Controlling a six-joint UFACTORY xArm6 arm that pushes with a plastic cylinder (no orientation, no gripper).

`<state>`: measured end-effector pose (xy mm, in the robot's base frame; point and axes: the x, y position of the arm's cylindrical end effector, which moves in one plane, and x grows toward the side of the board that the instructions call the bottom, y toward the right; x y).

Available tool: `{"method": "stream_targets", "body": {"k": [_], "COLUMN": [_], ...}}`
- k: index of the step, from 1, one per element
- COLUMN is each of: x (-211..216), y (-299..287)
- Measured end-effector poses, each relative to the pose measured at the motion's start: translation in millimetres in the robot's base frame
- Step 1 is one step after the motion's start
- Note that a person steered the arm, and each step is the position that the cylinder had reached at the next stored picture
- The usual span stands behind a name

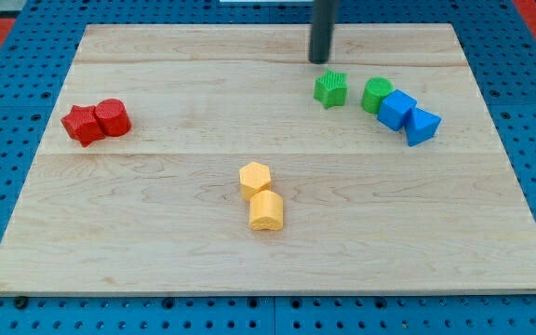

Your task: Slide the green star to the left of the green circle

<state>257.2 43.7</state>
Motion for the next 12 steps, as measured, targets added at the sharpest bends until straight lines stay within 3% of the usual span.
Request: {"method": "stream_targets", "body": {"k": [1,3,8,9,12], "x": [1.9,52.2,58.4,82.2,68.0], "y": [-45.3,-49.3,-76.3,-57.7,58.2]}}
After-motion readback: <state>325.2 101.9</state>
